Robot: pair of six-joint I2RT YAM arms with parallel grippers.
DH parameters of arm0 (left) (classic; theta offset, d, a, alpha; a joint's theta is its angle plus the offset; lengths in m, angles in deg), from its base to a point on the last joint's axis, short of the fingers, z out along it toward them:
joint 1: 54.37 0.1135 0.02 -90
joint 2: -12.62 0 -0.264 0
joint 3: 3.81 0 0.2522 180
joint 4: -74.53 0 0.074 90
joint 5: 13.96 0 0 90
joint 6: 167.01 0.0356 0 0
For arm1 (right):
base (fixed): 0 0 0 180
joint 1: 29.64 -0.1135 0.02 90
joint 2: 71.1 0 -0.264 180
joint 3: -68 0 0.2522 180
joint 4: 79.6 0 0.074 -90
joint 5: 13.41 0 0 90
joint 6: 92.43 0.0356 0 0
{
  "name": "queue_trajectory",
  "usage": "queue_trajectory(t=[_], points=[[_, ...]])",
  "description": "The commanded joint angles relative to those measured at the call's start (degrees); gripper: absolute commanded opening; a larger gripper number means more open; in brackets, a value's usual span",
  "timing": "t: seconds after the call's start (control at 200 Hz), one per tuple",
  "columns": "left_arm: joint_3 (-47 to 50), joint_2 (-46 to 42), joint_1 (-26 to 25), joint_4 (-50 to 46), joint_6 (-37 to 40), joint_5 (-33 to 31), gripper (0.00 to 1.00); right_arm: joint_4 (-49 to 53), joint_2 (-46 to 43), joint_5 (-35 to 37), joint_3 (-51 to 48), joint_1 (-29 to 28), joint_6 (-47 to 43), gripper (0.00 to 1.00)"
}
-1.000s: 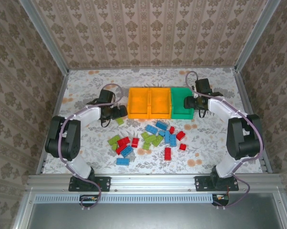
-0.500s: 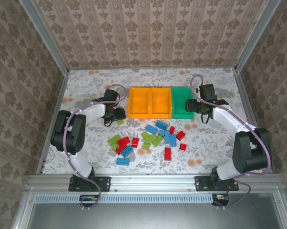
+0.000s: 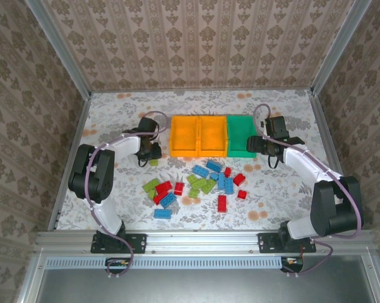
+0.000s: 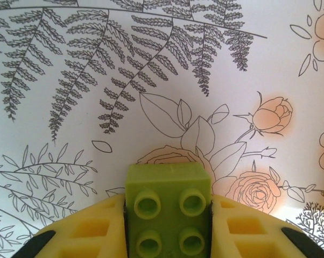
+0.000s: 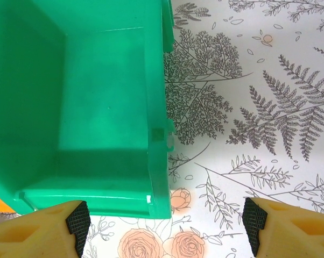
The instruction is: Sort the legos into containers by color
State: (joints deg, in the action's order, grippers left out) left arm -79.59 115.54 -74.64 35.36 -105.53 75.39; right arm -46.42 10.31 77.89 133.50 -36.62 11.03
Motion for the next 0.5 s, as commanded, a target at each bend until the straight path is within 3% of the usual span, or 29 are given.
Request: queue_trajectory(t=[0.0,0.16,0.325,0.495], points=[[0.40,-0.64,-0.29,0.25,0.72,0.90,0.23,-0.06,-3.37,0.28,-1.53,0.23,-0.45,0.78],[-0.70,-6.29,-0.55,0.67,1.03,-0.18,0.23,0.53,-5.48,-2.48,-2.78,-1.35,-0.37,0.76],[-5.80,-11.86,-2.63,0.77,4.77,-2.33,0.24,-0.02,-8.23,-1.97,-5.08,-7.60,-1.60,0.76],[-13.03,-10.47,-5.55,2.58,9.76,1.92,0.27,-0.17,-8.29,-1.62,-6.04,-14.48,0.34,0.74]])
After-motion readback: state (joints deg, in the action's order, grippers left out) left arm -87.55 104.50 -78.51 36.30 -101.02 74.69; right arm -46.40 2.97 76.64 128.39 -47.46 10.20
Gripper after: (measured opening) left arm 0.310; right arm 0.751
